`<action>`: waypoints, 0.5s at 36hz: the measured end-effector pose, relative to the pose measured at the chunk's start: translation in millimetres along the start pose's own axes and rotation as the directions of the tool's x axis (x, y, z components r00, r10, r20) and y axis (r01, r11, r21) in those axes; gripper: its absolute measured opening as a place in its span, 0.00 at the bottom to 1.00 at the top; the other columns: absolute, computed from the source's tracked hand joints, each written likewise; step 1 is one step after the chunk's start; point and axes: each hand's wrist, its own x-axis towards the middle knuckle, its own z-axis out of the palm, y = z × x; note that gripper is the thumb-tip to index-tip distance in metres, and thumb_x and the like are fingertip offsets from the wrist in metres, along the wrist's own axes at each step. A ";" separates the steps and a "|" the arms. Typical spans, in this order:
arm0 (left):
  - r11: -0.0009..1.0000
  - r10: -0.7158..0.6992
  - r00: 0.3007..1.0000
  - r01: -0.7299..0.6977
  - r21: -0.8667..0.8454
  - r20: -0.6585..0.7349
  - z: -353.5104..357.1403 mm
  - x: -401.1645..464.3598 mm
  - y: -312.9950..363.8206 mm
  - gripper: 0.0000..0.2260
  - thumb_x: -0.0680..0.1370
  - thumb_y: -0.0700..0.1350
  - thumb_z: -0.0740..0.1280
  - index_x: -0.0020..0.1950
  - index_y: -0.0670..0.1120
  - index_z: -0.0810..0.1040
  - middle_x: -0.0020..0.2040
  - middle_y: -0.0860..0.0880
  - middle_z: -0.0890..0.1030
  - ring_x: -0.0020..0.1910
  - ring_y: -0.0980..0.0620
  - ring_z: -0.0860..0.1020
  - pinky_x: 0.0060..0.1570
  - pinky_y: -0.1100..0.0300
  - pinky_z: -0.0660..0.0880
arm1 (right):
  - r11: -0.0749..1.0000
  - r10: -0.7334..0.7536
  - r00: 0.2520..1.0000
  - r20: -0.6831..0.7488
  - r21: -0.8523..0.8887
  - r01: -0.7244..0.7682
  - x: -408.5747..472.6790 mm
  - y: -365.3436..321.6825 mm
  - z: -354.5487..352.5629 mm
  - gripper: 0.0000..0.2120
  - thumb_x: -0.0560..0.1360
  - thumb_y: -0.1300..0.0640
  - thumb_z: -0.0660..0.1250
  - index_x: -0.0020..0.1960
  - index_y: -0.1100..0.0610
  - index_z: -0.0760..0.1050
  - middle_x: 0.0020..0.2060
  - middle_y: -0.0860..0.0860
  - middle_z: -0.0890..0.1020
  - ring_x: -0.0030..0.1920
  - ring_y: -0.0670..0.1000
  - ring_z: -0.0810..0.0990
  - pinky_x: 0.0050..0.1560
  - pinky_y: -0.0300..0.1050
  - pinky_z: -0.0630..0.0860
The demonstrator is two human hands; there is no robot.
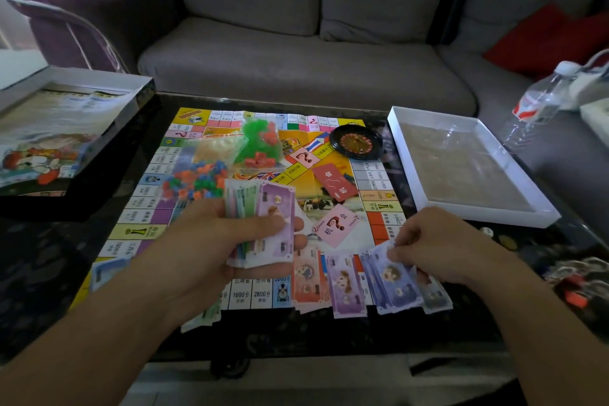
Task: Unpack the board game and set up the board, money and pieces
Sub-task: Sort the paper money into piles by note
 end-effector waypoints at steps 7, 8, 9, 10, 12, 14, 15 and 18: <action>0.999 0.010 0.999 -0.012 0.038 0.051 3.8 -1.6 -4.9 0.10 0.73 0.35 0.75 0.54 0.39 0.86 0.48 0.38 0.87 0.44 0.40 0.88 0.33 0.51 0.84 | 0.983 -0.062 0.991 -0.120 0.165 0.081 -12.3 -19.9 -3.2 0.12 0.78 0.39 0.71 0.50 0.47 0.80 0.44 0.46 0.85 0.40 0.47 0.84 0.41 0.45 0.77; 0.999 0.008 0.999 -0.010 0.040 0.050 4.5 -1.7 -6.3 0.10 0.72 0.35 0.75 0.52 0.39 0.86 0.48 0.38 0.87 0.44 0.39 0.88 0.32 0.50 0.84 | 0.946 -0.120 0.991 -0.064 0.294 0.134 -16.5 -26.6 0.2 0.12 0.78 0.39 0.71 0.51 0.48 0.82 0.42 0.47 0.86 0.38 0.46 0.83 0.40 0.45 0.77; 0.999 0.008 0.999 -0.011 0.044 0.054 5.7 -1.6 -7.9 0.09 0.70 0.35 0.76 0.50 0.39 0.87 0.48 0.37 0.87 0.43 0.38 0.88 0.32 0.49 0.84 | 0.882 -0.192 0.981 0.003 0.440 0.171 -21.7 -34.7 4.3 0.14 0.78 0.40 0.70 0.51 0.50 0.83 0.41 0.48 0.86 0.37 0.48 0.83 0.38 0.45 0.77; 0.999 0.008 0.998 -0.011 0.047 0.065 7.8 -1.8 -9.5 0.09 0.69 0.35 0.76 0.49 0.40 0.87 0.48 0.37 0.87 0.44 0.38 0.87 0.32 0.48 0.85 | 0.805 -0.265 0.963 0.051 0.561 0.192 -26.4 -41.9 9.2 0.15 0.77 0.41 0.71 0.52 0.52 0.83 0.42 0.49 0.86 0.38 0.51 0.83 0.37 0.46 0.78; 0.999 0.002 0.995 -0.007 0.053 0.095 13.2 -2.9 -11.6 0.09 0.69 0.36 0.76 0.47 0.43 0.88 0.49 0.38 0.88 0.44 0.38 0.88 0.34 0.48 0.85 | 0.717 -0.358 0.932 0.057 0.656 0.235 -32.8 -55.0 21.0 0.14 0.77 0.44 0.72 0.51 0.55 0.83 0.45 0.53 0.87 0.39 0.56 0.84 0.36 0.47 0.78; 0.998 0.001 0.993 -0.009 0.066 0.117 17.5 -4.5 -12.7 0.08 0.70 0.37 0.76 0.47 0.45 0.89 0.49 0.39 0.88 0.44 0.40 0.88 0.34 0.50 0.85 | 0.704 -0.370 0.929 -0.027 0.644 0.300 -33.0 -63.2 32.6 0.07 0.80 0.51 0.72 0.50 0.55 0.84 0.43 0.53 0.88 0.36 0.55 0.84 0.36 0.49 0.80; 0.998 -0.002 0.992 -0.006 0.067 0.123 18.6 -4.9 -12.6 0.07 0.71 0.37 0.75 0.48 0.45 0.88 0.49 0.39 0.88 0.44 0.40 0.88 0.34 0.51 0.85 | 0.704 -0.361 0.930 -0.064 0.635 0.318 -31.8 -64.9 36.0 0.05 0.80 0.54 0.72 0.49 0.55 0.85 0.42 0.53 0.88 0.35 0.55 0.83 0.36 0.49 0.80; 0.999 -0.031 0.994 0.028 0.026 0.103 16.2 -3.8 -9.9 0.09 0.75 0.39 0.73 0.55 0.41 0.86 0.51 0.39 0.88 0.48 0.40 0.88 0.39 0.45 0.86 | 0.749 -0.302 0.950 -0.084 0.596 0.290 -26.7 -59.6 32.7 0.06 0.81 0.56 0.71 0.49 0.55 0.85 0.41 0.51 0.89 0.37 0.59 0.85 0.40 0.50 0.81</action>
